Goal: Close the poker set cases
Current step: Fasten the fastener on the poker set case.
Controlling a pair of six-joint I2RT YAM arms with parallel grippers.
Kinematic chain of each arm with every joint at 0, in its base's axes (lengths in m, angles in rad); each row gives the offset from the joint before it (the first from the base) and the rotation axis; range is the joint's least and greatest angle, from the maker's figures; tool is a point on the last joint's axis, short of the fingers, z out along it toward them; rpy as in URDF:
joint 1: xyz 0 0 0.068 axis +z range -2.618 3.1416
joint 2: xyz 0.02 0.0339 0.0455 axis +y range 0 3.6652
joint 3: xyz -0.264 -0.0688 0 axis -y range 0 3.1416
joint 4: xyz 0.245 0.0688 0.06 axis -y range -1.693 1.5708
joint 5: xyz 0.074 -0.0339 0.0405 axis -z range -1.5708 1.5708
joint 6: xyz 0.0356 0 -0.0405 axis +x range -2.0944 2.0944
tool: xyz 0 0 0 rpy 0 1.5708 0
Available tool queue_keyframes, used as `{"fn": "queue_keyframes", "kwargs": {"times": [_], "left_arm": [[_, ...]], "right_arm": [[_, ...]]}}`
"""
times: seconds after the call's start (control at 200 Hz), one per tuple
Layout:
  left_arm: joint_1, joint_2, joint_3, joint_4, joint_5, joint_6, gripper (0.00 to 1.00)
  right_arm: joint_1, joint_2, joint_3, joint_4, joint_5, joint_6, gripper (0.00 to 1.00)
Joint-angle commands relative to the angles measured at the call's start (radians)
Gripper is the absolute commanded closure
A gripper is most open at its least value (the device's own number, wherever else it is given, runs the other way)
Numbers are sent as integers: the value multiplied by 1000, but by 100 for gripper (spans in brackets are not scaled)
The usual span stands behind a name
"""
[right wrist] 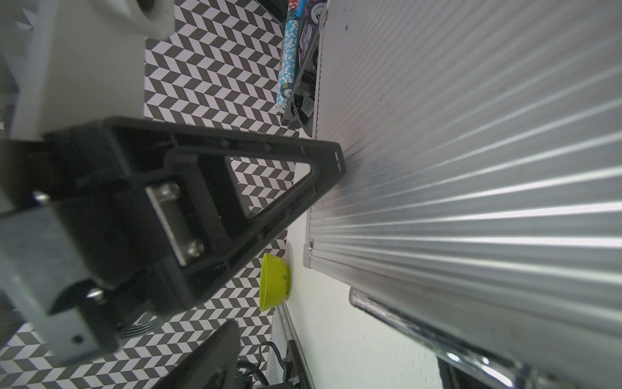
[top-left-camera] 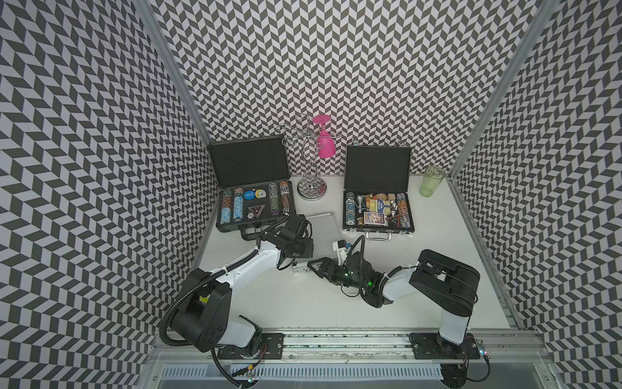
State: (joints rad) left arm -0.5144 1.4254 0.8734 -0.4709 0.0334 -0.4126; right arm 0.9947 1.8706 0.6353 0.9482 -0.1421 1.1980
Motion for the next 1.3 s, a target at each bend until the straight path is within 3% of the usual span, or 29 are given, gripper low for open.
{"fn": "queue_keyframes", "kwargs": {"times": [0.0,0.506,1.297], "left_arm": [[-1,15,-41,-57,37,-9,68],[-1,22,-58,-38,51,-14,69],[-1,42,-47,-32,66,6,69]], "right_arm": [[-8,-43,2,122,76,-8,9],[-4,-49,-47,172,166,-86,9],[9,-27,22,165,161,-122,10]]}}
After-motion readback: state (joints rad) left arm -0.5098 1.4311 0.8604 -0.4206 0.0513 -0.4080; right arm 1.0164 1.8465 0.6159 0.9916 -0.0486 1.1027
